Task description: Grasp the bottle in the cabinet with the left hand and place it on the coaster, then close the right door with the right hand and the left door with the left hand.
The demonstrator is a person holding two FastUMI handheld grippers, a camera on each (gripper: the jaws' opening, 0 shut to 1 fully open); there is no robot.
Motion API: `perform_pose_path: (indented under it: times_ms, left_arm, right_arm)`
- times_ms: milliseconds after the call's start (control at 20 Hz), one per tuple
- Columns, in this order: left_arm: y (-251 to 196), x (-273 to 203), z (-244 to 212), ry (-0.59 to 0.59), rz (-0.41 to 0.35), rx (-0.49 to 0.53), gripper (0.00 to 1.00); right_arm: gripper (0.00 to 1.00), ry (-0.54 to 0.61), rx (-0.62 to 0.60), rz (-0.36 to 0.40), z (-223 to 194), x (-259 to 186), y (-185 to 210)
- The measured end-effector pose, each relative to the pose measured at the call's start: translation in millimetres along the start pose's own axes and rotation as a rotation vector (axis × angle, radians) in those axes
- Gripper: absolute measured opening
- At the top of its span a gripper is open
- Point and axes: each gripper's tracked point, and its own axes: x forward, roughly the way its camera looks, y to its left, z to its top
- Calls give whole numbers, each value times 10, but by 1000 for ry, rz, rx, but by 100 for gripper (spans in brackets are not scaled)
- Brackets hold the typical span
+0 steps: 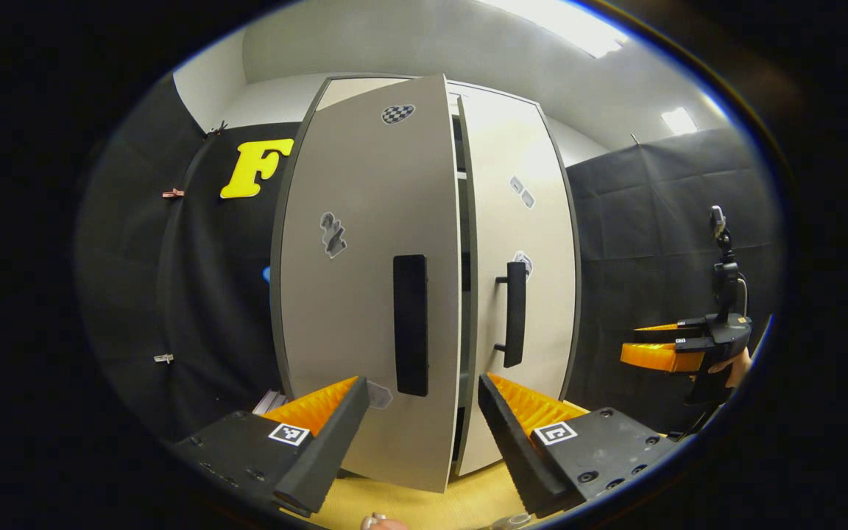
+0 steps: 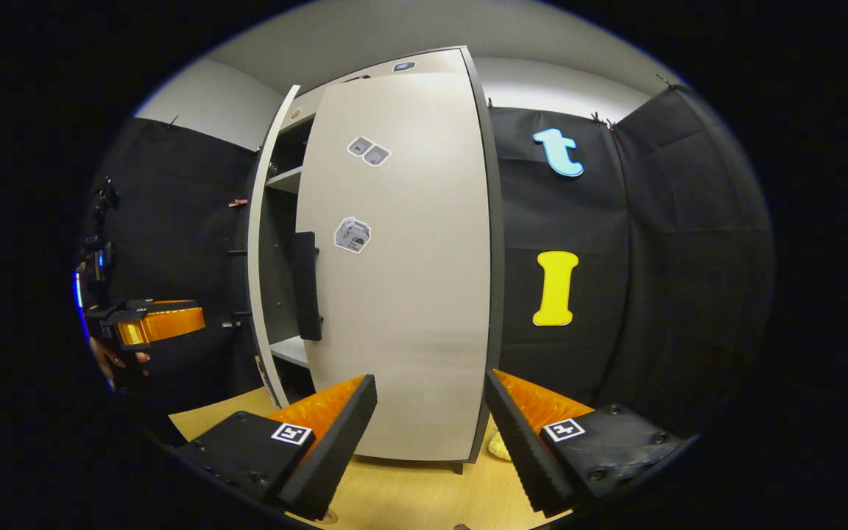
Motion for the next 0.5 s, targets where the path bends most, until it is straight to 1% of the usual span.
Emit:
perform_pose_path:
  times_ms: [500]
  left_arm:
    - [-54,-191,19,-7,-4,-5,95]
  right_arm:
    - [98,-18,-9,-1,35,-95,3]
